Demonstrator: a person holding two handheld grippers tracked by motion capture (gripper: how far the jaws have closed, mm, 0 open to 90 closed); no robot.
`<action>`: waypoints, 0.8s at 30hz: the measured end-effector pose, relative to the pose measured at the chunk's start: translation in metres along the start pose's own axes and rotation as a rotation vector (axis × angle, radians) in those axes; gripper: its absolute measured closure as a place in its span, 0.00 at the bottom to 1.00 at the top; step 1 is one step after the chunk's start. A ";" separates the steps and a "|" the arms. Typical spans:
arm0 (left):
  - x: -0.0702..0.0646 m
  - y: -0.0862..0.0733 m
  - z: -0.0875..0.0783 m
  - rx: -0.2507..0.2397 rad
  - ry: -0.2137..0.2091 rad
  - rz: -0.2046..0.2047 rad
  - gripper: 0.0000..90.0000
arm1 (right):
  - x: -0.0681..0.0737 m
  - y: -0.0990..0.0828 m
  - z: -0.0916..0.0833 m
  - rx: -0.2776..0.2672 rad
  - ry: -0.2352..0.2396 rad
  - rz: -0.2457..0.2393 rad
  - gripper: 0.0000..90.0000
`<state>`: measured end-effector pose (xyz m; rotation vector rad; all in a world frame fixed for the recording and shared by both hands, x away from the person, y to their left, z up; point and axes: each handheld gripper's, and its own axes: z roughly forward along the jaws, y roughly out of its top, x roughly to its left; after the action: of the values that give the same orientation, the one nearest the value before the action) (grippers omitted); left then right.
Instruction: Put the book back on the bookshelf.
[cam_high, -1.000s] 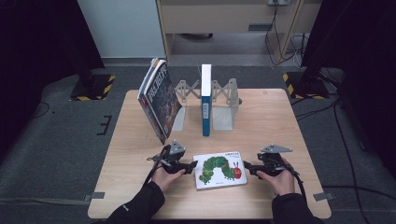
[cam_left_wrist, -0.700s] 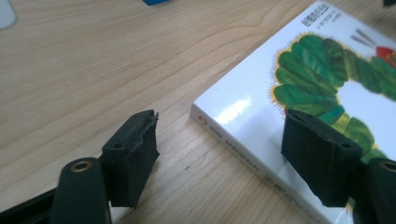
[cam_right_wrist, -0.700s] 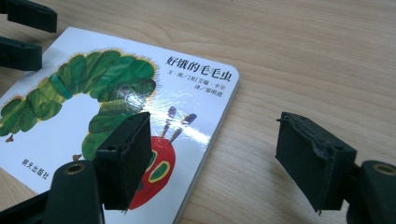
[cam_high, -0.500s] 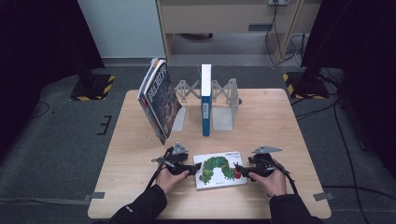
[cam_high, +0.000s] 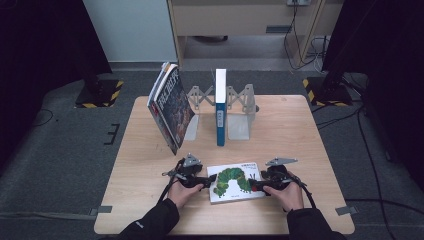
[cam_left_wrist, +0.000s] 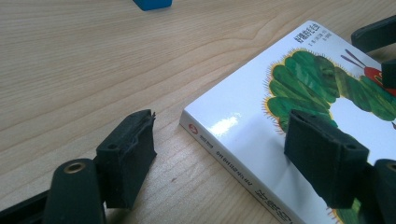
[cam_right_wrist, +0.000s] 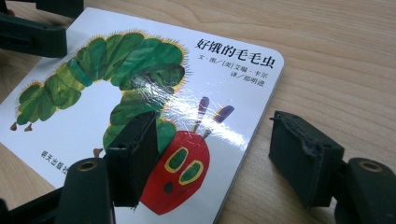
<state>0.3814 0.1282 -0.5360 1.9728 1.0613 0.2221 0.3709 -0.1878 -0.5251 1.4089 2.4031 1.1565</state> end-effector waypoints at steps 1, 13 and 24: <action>0.000 0.000 0.000 -0.001 0.000 -0.001 0.25 | 0.000 0.000 0.001 -0.005 0.004 0.004 0.37; -0.004 0.000 0.001 0.002 0.008 -0.003 0.22 | 0.000 0.000 -0.001 -0.018 0.038 0.033 0.38; -0.011 -0.002 -0.005 0.030 0.007 -0.028 0.29 | -0.003 0.000 -0.003 -0.029 0.052 0.047 0.40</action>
<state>0.3705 0.1234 -0.5318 1.9841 1.1016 0.1986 0.3711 -0.1919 -0.5232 1.4513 2.3896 1.2495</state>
